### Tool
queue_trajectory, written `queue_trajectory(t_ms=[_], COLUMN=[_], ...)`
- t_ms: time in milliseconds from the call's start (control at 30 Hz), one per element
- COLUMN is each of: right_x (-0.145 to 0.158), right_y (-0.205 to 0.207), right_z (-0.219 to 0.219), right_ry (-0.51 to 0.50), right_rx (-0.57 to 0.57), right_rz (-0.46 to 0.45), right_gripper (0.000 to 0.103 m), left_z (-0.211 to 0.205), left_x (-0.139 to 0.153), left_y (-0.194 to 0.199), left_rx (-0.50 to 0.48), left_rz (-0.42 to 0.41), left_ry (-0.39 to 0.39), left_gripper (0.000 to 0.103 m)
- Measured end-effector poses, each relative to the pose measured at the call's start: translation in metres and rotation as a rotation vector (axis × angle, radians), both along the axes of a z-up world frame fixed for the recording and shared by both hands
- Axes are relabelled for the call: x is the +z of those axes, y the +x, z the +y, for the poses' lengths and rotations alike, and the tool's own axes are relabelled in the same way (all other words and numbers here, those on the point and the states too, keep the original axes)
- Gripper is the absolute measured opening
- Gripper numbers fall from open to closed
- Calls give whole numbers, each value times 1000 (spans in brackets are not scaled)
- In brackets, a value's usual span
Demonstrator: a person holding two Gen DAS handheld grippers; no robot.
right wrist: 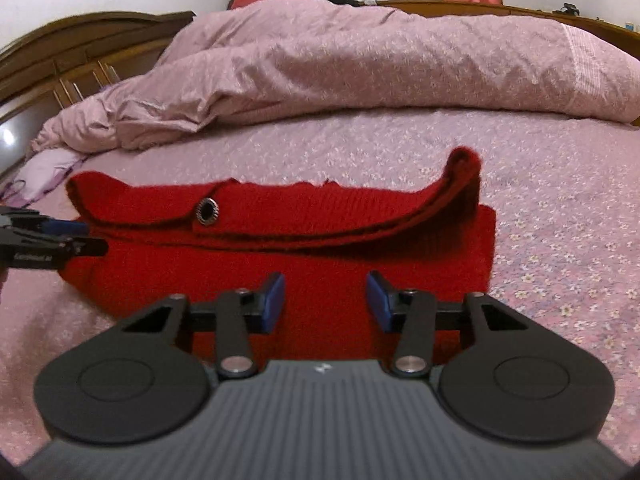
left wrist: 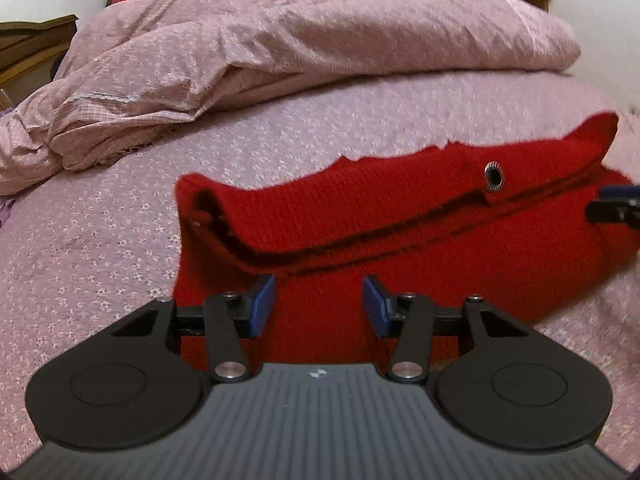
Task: Fold small clothes
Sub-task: 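Lower the folded hem onto the cardigan and open both grippers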
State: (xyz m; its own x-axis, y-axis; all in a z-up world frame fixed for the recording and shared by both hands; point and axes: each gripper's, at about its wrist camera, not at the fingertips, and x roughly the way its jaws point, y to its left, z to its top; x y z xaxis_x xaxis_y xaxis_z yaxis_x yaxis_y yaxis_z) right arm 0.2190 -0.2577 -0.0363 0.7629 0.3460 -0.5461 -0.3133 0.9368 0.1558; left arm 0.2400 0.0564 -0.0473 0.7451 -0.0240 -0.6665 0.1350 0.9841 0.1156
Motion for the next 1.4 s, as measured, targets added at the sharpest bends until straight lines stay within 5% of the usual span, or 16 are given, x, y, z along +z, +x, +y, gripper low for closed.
queue_trajectory(t_ms=[633,900,1167,1400], right_x=[-2,-3,5,-17], right_y=[65,81,54,59], right_z=[15,2,-6,-1], right_ry=[48,153,46,-90], right_rx=[-86,-173,-204,-199], right_rz=[-18,13,-26,-5], right_gripper=[48,48,49,49], left_z=[11,8,22,27], left_x=[10,12,3,-16], left_y=[85,79,74,102], left_rx=[135,108,132,182], left_rz=[-100,-112,-71,9], left_ry=[-20,13,19,-29], left_gripper=[55,55,55,56])
